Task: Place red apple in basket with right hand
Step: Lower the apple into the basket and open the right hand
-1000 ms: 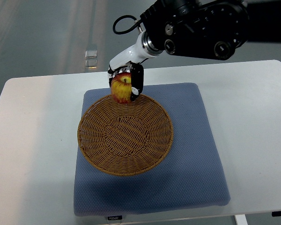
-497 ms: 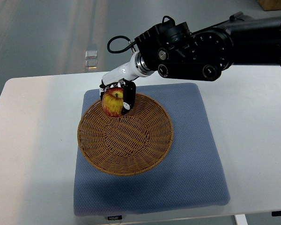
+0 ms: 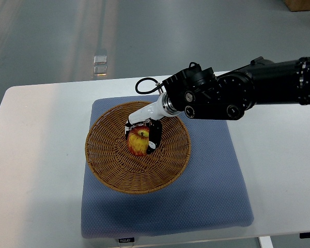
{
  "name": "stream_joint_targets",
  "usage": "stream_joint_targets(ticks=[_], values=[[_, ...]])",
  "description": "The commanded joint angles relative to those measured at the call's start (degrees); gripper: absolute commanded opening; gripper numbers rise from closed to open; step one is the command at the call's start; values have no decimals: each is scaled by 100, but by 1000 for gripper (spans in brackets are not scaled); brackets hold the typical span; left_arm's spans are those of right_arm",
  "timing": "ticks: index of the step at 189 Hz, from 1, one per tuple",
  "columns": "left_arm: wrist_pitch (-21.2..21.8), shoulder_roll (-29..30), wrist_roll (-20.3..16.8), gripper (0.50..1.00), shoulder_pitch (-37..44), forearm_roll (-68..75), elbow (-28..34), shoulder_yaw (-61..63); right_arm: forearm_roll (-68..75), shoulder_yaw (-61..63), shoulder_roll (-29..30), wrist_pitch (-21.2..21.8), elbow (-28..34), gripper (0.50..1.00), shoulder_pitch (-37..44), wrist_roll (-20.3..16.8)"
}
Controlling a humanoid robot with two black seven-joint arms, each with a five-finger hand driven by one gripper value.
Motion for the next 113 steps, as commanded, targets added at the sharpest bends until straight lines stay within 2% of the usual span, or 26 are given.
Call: stream_joint_targets(ticks=[1, 30, 31, 37, 61, 68, 78, 79, 101, 113], values=[[0, 0, -6, 1000, 1, 0, 0, 0, -65, 1, 0, -42, -49, 672, -109, -1], [0, 0, -6, 1000, 1, 0, 0, 0, -65, 1, 0, -121, -66, 699, -145, -1], [0, 0, 3, 1000, 1, 0, 0, 0, -65, 9, 0, -156, -66, 727, -153, -1], [0, 0, -6, 1000, 1, 0, 0, 0, -65, 9, 0, -174, -75, 754, -171, 17], [0, 0, 3, 1000, 1, 0, 0, 0, -65, 36, 0, -244, -128, 801, -215, 96], [0, 0, 3, 1000, 1, 0, 0, 0, -56, 45, 0, -235, -128, 844, -215, 105], [0, 0, 3, 1000, 1, 0, 0, 0, -56, 45, 0, -235, -128, 844, -215, 105], [0, 0, -6, 1000, 1, 0, 0, 0, -48, 71, 0, -218, -128, 862, -215, 113], [0, 0, -6, 1000, 1, 0, 9, 0, 23, 141, 0, -209, -128, 870, -215, 114], [0, 0, 3, 1000, 1, 0, 18, 0, 40, 203, 0, -200, -128, 893, -224, 114]])
